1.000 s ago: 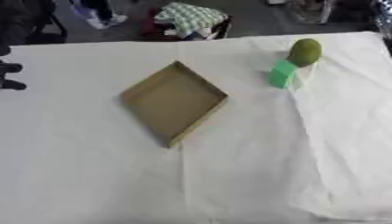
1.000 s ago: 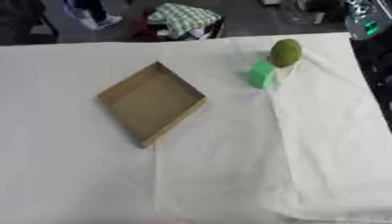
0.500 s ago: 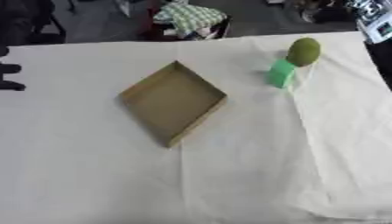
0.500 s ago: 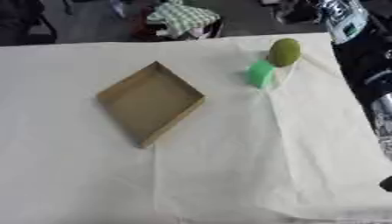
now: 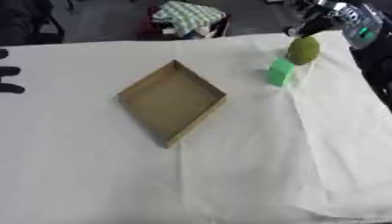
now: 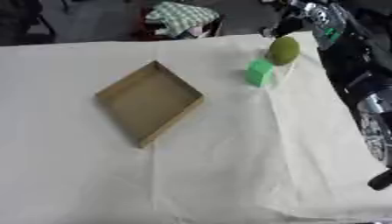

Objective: Pick up objects on the table and place them in the box.

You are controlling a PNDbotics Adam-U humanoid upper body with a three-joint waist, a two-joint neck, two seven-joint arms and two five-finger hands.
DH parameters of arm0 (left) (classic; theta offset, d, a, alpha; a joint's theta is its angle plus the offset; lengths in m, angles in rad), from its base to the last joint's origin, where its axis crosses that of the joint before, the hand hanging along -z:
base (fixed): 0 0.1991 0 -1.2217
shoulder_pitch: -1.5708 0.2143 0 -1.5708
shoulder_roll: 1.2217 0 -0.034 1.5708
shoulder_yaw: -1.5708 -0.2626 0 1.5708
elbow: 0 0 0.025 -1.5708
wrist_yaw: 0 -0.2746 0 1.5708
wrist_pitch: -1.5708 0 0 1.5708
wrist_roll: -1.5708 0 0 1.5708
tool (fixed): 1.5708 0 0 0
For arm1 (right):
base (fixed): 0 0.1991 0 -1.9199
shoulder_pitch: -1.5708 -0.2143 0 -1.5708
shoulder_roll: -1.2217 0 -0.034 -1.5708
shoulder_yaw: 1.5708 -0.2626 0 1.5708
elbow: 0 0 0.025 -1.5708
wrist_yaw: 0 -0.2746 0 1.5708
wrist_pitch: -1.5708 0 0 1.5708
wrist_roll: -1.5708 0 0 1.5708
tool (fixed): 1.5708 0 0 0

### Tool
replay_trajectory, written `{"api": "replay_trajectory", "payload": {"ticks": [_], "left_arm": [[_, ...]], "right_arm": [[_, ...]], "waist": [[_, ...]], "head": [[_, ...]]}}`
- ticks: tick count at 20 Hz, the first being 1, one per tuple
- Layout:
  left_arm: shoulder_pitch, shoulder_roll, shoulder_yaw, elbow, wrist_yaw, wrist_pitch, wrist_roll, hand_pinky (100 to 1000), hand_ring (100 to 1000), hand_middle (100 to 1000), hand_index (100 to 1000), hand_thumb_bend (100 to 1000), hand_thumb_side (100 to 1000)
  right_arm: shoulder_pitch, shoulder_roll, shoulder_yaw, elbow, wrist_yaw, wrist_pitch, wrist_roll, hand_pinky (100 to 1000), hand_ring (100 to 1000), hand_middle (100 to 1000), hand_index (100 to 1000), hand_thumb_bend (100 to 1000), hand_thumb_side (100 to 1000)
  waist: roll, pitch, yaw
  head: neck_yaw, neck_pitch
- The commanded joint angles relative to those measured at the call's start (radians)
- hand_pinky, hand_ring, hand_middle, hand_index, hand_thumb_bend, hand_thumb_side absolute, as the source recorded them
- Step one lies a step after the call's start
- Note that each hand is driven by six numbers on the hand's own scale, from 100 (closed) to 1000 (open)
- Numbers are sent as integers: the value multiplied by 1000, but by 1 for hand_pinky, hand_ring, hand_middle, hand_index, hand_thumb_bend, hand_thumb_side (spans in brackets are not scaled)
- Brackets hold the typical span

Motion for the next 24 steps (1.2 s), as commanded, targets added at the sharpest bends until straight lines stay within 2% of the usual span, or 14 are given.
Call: {"api": "replay_trajectory", "payload": {"ticks": [1,10,24], "left_arm": [[-17,9,0,-9,-1,-1,-6,603,732,781,802,260,658],[-17,7,-1,-6,0,0,-14,603,734,781,803,253,662],[-18,3,-3,-1,2,0,-24,604,736,783,804,242,667]], "right_arm": [[-16,-16,1,5,54,0,20,781,875,890,977,387,311],[-4,-4,-4,36,123,8,62,793,889,896,978,401,349],[-2,14,-5,59,119,4,95,790,880,882,960,406,370]], "waist": [[3,-10,2],[6,-8,4],[7,-4,9]], "head": [[-5,5],[-8,5],[-6,5]]}}
